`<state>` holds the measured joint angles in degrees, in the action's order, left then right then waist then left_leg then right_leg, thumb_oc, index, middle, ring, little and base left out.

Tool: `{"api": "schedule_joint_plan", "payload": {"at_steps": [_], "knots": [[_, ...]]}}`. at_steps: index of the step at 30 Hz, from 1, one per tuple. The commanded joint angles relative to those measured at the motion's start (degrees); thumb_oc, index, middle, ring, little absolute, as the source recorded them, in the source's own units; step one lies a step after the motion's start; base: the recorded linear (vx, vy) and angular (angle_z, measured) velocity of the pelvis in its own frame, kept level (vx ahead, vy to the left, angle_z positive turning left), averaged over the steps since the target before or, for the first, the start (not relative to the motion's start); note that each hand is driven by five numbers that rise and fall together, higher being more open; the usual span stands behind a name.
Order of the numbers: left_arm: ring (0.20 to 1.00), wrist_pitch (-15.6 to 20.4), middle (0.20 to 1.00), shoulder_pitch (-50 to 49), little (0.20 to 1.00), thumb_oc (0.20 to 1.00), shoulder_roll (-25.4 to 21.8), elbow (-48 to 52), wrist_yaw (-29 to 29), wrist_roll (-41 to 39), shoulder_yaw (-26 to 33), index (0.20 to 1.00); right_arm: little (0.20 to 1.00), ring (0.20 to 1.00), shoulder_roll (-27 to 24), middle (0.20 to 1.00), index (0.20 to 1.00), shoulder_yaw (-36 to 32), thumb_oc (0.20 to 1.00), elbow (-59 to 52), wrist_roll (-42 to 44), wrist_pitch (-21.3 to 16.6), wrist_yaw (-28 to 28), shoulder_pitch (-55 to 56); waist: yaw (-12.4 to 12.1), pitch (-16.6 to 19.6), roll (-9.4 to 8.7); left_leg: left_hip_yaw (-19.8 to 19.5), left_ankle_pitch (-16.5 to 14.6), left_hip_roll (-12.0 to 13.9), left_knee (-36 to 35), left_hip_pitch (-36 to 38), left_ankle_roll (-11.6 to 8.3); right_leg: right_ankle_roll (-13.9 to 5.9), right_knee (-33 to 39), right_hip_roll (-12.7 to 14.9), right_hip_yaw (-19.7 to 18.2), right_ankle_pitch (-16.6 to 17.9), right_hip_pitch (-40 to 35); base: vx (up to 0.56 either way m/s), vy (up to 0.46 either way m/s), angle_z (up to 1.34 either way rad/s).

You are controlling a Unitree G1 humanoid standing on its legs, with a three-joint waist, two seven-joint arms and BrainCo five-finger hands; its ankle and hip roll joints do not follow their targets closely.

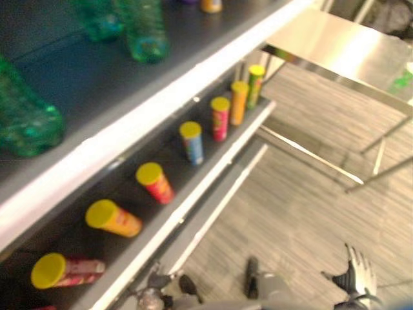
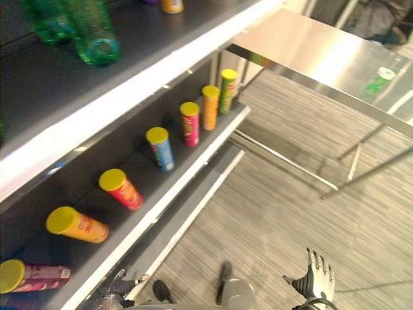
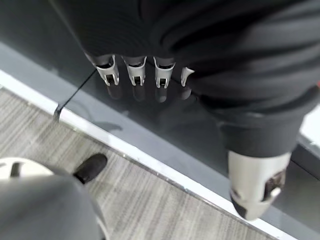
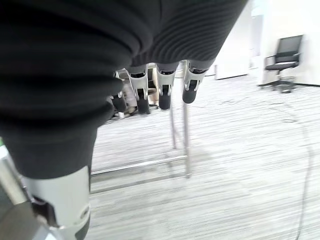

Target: Put the goods on the table back onto the shelves and tidy them up.

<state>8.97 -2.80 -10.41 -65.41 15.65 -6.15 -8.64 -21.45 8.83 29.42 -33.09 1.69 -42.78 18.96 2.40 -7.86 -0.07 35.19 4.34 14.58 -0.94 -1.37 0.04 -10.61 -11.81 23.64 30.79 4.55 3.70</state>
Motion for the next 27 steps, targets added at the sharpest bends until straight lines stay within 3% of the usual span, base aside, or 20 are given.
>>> {"api": "schedule_joint_plan", "payload": {"at_steps": [1,2,4,6,8,9,10,13,15,16,17,18,19,20,21,22,23,24,25,27], "knots": [[1.000,0.23,1.000,-1.73,1.000,1.000,-0.13,1.79,0.59,-3.03,2.91,1.000,1.000,1.000,-2.01,1.000,1.000,1.34,1.000,-4.58,-2.74,0.41,-0.68,-4.81,-3.01,1.73,-2.58,-0.55,-4.37,-1.91,0.84,-3.21,-2.91,-3.29,4.83,6.25,3.31,10.40,-8.81,-0.24,-0.535,-1.41],[1.000,0.10,1.000,-1.85,1.000,1.000,-0.41,1.69,0.60,-5.38,4.76,1.000,1.000,1.000,-2.66,1.000,1.000,2.55,1.000,-6.50,-3.63,0.48,-0.10,-6.07,-5.43,3.38,-3.59,1.26,-2.46,0.64,0.98,-4.09,-4.03,-4.39,5.27,7.96,7.42,15.83,-11.32,-0.10,-0.303,-1.09],[1.000,0.16,1.000,-1.86,1.000,1.000,-0.57,1.34,0.83,-6.60,5.77,1.000,1.000,1.000,-2.90,1.000,1.000,3.00,1.000,-7.76,-4.04,0.56,0.25,-6.28,-6.06,4.06,-4.30,1.82,-1.12,1.94,1.25,-4.58,-4.91,-4.39,6.53,7.73,7.76,17.32,-12.23,-0.11,-0.511,-0.79],[1.000,-0.03,1.000,-0.52,1.000,1.000,-0.15,-0.71,0.83,-9.14,7.07,1.000,1.000,1.000,-2.61,1.000,1.000,2.68,1.000,-12.48,-2.45,-1.04,1.13,-4.71,-4.47,4.64,-5.07,1.91,2.79,5.80,2.05,-5.62,-8.10,-4.39,8.03,4.29,0.42,10.54,-11.30,-0.07,-0.619,-0.71],[1.000,-0.08,1.000,-0.19,1.000,1.000,-0.19,-1.01,1.02,-9.40,7.59,1.000,1.000,1.000,-3.27,1.000,1.000,2.81,1.000,-14.45,-2.39,-1.51,1.80,-4.24,-4.30,4.58,-4.73,1.98,4.05,7.33,2.34,-5.40,-9.32,-4.27,7.65,3.11,-1.19,7.85,-10.50,-0.04,-0.323,-0.25],[1.000,0.04,1.000,0.30,1.000,1.000,-0.21,-1.30,1.58,-9.59,7.73,1.000,1.000,1.000,-3.39,1.000,1.000,3.11,1.000,-15.26,-2.06,-2.12,1.79,-3.95,-4.06,4.52,-4.31,2.68,5.32,9.00,2.12,-5.02,-10.37,-3.87,8.34,1.84,-1.38,2.57,-10.46,-0.05,-0.688,-0.44],[1.000,0.04,1.000,0.95,1.000,1.000,0.25,-1.96,2.02,-10.56,8.50,1.000,1.000,1.000,-3.47,1.000,1.000,3.44,1.000,-17.27,-0.71,-3.49,2.35,-2.92,-3.79,3.61,-3.05,1.60,9.22,12.31,1.08,-4.54,-12.75,-1.61,7.86,-2.36,-3.13,-6.80,-9.52,-0.04,-0.592,-0.42],[1.000,0.36,1.000,0.84,1.000,1.000,1.26,-2.55,2.55,-13.06,9.67,1.000,1.000,1.000,-3.80,1.000,1.000,3.41,1.000,-19.35,0.43,-4.27,2.26,-1.81,-2.98,2.53,-1.98,0.31,13.06,14.95,-2.64,-2.90,-13.79,0.45,6.17,-6.39,-5.27,-10.46,-7.40,-0.04,-0.543,-0.22],[1.000,0.92,1.000,0.84,1.000,1.000,3.56,-4.49,3.63,-17.86,11.30,1.000,1.000,1.000,-5.78,1.000,1.000,3.02,1.000,-21.49,0.53,-4.49,1.64,-1.64,-3.17,1.12,-1.25,-7.65,15.95,16.24,-3.73,-4.33,-14.17,2.03,5.82,-9.69,-8.13,-12.51,-5.65,-0.04,-0.445,-0.46],[1.000,1.34,1.000,1.16,1.000,1.000,4.32,-4.81,3.52,-21.05,12.48,1.000,1.000,1.000,-6.29,1.000,1.000,2.56,1.000,-22.82,0.66,-4.29,1.66,-2.02,-3.37,0.79,-1.43,-13.36,15.67,15.28,-4.06,-5.61,-13.73,2.61,6.34,-10.79,-9.85,-12.79,-5.15,0.04,-0.516,-0.90],[1.000,2.93,1.000,0.25,1.000,1.000,4.94,-3.29,3.87,-27.05,14.60,1.000,1.000,1.000,-6.71,1.000,1.000,0.69,1.000,-26.73,2.62,-5.20,1.11,-2.45,-4.38,0.04,-1.79,-22.88,16.21,11.51,-4.05,-6.75,-11.75,3.43,8.72,-12.71,-13.67,-10.83,-4.63,0.05,-0.335,-0.89],[1.000,2.93,1.000,0.20,1.000,1.000,4.94,-3.27,3.85,-27.09,14.55,1.000,1.000,1.000,-6.74,1.000,1.000,0.63,1.000,-26.86,2.65,-5.15,1.19,-2.35,-4.39,0.02,-1.83,-22.85,16.17,11.42,-4.05,-6.69,-11.70,3.39,8.86,-12.64,-13.66,-10.75,-4.75,0.11,-0.397,-1.48],[1.000,3.18,1.000,-1.76,1.000,1.000,4.88,-2.34,2.79,-28.53,16.17,1.000,1.000,1.000,-7.82,1.000,1.000,0.66,1.000,-28.63,3.41,-6.37,2.72,-3.97,-5.67,0.25,-2.58,-30.01,10.16,4.98,-2.83,-4.40,-9.34,3.43,10.91,-13.39,-17.93,-9.53,-4.36,0.07,-0.168,-1.44],[1.000,3.17,1.000,-1.75,1.000,1.000,4.89,-2.33,2.79,-28.53,16.18,1.000,1.000,1.000,-7.82,1.000,1.000,0.65,1.000,-28.65,3.42,-6.36,2.74,-3.98,-5.73,0.27,-2.62,-29.93,10.13,4.91,-2.72,-4.49,-9.25,3.39,11.02,-13.32,-18.00,-9.36,-4.30,0.13,-0.272,-1.40],[1.000,2.96,1.000,-2.50,1.000,1.000,4.75,-1.69,2.12,-28.24,16.51,1.000,1.000,1.000,-8.70,1.000,1.000,0.95,1.000,-29.88,3.06,-6.97,3.62,-5.41,-6.55,0.52,-2.90,-33.94,5.54,0.73,-1.02,-4.09,-7.75,3.69,11.85,-13.69,-20.12,-9.21,-4.49,0.06,-0.093,-1.08],[1.000,2.95,1.000,-2.49,1.000,1.000,4.75,-1.67,2.13,-28.23,16.52,1.000,1.000,1.000,-8.70,1.000,1.000,0.93,1.000,-29.91,3.06,-6.96,3.64,-5.42,-6.54,0.56,-2.96,-33.96,5.40,0.62,-0.67,-4.36,-7.66,3.64,11.94,-13.59,-20.13,-9.07,-4.43,0.19,-0.264,-1.70],[1.000,2.88,1.000,-3.80,1.000,1.000,4.34,0.80,0.51,-25.46,15.47,1.000,1.000,1.000,-10.95,1.000,1.000,-0.01,1.000,-32.83,1.90,-8.04,4.91,-7.66,-7.78,0.83,-2.85,-38.88,-0.82,-7.28,1.89,-5.26,-5.09,4.24,12.80,-14.51,-22.40,-8.96,-5.12,0.24,-0.217,-1.71],[1.000,2.44,1.000,-5.10,1.000,1.000,4.21,2.25,-1.16,-22.70,13.37,1.000,1.000,1.000,-11.69,1.000,1.000,-1.08,1.000,-34.58,1.77,-8.47,5.03,-9.56,-8.60,1.63,-1.35,-39.71,-1.61,-12.21,0.01,-5.26,-3.26,4.56,13.17,-15.97,-22.46,-8.94,-5.23,0.25,-0.221,-1.69],[1.000,2.41,1.000,-5.19,1.000,1.000,4.25,2.33,-1.14,-22.68,13.29,1.000,1.000,1.000,-11.73,1.000,1.000,-1.17,1.000,-34.66,1.79,-8.45,5.08,-9.43,-8.62,1.55,-1.35,-39.72,-1.62,-12.30,-0.12,-5.02,-3.21,4.51,13.18,-15.87,-22.43,-9.05,-5.44,0.19,-0.074,-1.06],[1.000,1.14,1.000,-6.16,1.000,1.000,4.75,0.50,-2.33,-18.61,11.75,1.000,1.000,1.000,-12.12,1.000,1.000,-2.07,1.000,-38.01,1.53,-8.35,3.79,-13.30,-10.10,2.16,0.51,-39.28,1.81,-17.62,-2.30,-9.72,-2.99,5.04,14.63,-18.26,-22.65,-9.74,-7.04,0.19,-0.023,0.34]]}}
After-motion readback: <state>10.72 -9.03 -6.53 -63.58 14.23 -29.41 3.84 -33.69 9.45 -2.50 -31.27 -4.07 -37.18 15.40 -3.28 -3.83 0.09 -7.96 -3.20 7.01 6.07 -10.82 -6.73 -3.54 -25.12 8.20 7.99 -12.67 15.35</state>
